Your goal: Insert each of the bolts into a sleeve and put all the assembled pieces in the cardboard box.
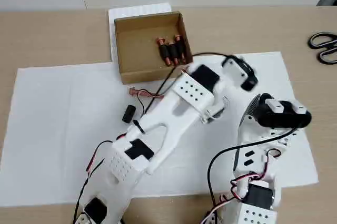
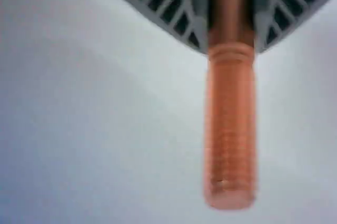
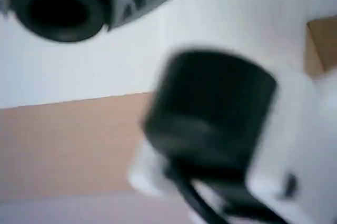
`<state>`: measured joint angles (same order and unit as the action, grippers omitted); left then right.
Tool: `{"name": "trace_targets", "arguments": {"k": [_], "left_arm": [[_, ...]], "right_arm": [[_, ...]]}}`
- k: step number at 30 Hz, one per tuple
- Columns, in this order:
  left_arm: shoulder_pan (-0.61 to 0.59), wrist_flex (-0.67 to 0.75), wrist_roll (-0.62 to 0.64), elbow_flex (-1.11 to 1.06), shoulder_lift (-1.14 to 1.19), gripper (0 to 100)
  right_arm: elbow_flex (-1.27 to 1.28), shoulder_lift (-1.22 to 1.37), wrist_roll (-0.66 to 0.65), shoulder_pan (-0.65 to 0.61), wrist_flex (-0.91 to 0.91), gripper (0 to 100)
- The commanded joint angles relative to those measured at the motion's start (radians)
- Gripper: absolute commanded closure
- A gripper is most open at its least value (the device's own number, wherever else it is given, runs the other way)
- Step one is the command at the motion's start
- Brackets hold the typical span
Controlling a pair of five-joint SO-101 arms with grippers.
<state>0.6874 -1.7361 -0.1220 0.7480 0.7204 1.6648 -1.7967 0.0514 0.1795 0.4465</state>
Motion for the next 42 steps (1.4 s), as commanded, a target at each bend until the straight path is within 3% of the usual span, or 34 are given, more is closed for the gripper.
{"name": "trace_targets", "arguments": {"k": [1, 4, 7, 14, 21, 35, 37, 42], "left_arm": [[0.005, -0.015, -0.021, 0.012, -0.080, 99], [-0.008, -0.012, 0.011, 0.025, -0.080, 99], [-0.072, -0.014, 0.293, 0.087, -0.081, 99], [-0.133, 0.003, 0.664, 0.239, -0.075, 99], [-0.137, 0.193, 0.740, 0.249, -0.081, 99], [-0.138, 0.252, 0.709, 0.193, -0.069, 99], [-0.138, 0.245, 0.775, 0.157, -0.058, 99], [-0.140, 0.061, 1.180, 0.087, -0.034, 99]], "right_arm": [[-0.077, -0.015, -0.009, -0.007, 0.001, 99.5], [-0.083, -0.015, -0.009, -0.001, 0.001, 99.5], [-0.087, -0.016, -0.009, 0.024, 0.001, 99.5], [-0.103, -0.016, -0.009, 0.039, 0.001, 99.5], [-0.115, -0.016, -0.009, 0.074, 0.001, 99.5], [-0.112, -0.016, -0.006, 0.070, 0.001, 99.5], [-0.110, -0.016, -0.006, 0.070, 0.001, 99.5], [-0.110, -0.016, -0.005, 0.070, 0.001, 99.5]]}}
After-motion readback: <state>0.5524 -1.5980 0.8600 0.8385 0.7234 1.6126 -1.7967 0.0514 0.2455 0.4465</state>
